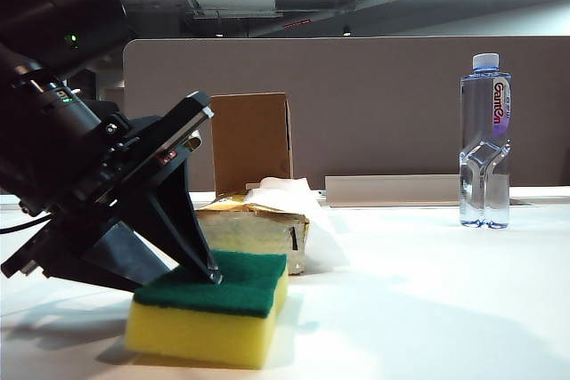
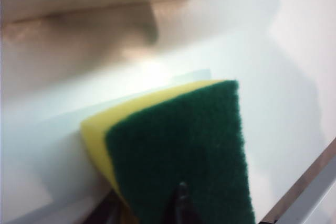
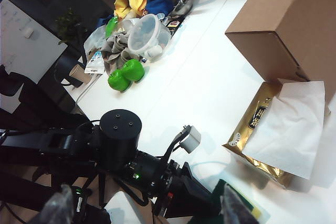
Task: Move the sponge from left to right to wipe the table, avoiding obstacles on the table, and finally reaching the bottle of mineral water.
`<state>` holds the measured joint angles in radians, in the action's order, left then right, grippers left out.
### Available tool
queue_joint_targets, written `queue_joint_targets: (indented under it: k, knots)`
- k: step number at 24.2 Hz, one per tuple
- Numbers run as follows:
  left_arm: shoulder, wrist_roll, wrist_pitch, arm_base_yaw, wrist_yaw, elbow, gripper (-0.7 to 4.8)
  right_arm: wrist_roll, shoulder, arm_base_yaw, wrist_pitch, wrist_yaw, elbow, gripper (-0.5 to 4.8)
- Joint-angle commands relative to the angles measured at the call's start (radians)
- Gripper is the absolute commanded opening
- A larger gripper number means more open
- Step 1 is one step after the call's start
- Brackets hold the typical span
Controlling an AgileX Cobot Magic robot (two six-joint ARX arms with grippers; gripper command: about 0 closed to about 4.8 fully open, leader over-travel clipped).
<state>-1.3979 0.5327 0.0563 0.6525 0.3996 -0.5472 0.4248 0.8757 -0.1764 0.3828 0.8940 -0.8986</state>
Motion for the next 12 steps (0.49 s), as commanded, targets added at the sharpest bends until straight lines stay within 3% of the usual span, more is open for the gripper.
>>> queue_joint_targets:
  k: [1,4,11,12]
  knots:
    - [0.004,-0.002,-0.004,-0.001,-0.003,-0.001,1.28,-0.006,-0.004,0.000,-0.011,0.012,-0.004,3.64]
    - [0.004,-0.002,-0.001,-0.001,-0.003,-0.001,1.57,-0.006,-0.004,0.000,-0.011,0.023,-0.004,3.64]
    - [0.005,-0.002,0.016,-0.002,-0.003,-0.001,1.63,-0.007,-0.004,0.000,-0.011,0.023,-0.004,3.64]
    - [0.008,-0.002,0.017,-0.002,-0.008,-0.001,1.90,-0.007,-0.004,0.000,-0.011,0.023,-0.004,3.64]
